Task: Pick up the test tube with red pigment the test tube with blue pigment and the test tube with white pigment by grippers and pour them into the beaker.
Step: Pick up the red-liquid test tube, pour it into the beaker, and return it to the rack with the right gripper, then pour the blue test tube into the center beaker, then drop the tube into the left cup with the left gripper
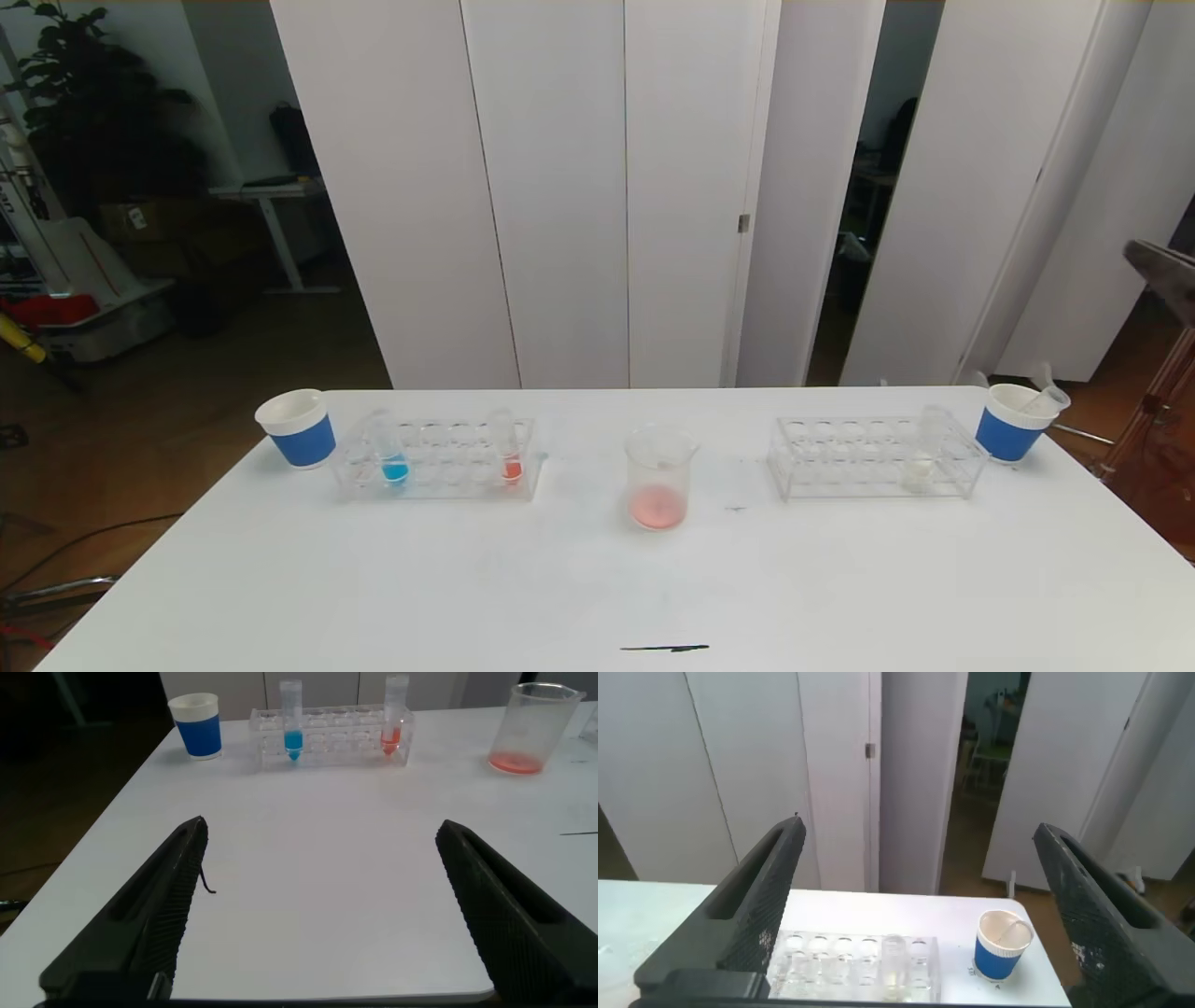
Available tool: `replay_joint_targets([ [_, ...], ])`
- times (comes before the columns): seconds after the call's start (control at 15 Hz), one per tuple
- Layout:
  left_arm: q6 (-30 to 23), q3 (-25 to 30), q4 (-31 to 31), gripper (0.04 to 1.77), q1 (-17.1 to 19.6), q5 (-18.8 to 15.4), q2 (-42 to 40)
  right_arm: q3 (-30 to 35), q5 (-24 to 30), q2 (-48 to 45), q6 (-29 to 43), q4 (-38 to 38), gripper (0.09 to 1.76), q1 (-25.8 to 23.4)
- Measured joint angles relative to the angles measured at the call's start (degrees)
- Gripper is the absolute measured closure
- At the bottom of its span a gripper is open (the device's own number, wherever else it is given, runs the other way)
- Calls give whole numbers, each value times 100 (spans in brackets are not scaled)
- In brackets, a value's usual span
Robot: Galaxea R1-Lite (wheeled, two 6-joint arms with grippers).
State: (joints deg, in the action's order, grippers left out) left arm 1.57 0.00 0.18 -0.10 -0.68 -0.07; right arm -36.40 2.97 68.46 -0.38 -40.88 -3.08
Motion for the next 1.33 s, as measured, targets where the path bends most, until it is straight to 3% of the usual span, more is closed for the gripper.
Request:
replay_joint_targets([
  [0.2, 0, 0, 0, 7, 0, -2, 2, 705, 60, -1758, -194, 720, 10, 111],
  [0.6, -1, 0, 0, 7, 0, -2, 0, 1629, 61, -4862, -249, 3344, 10, 185],
  [0.93, -1, 0, 0, 7, 0, -2, 0, 2949, 210, -6417, -256, 4098, 10, 278],
  [1.33, -1, 0, 0, 7, 0, 0, 0, 3591, -279, -6839, -9, 4069, 10, 308],
])
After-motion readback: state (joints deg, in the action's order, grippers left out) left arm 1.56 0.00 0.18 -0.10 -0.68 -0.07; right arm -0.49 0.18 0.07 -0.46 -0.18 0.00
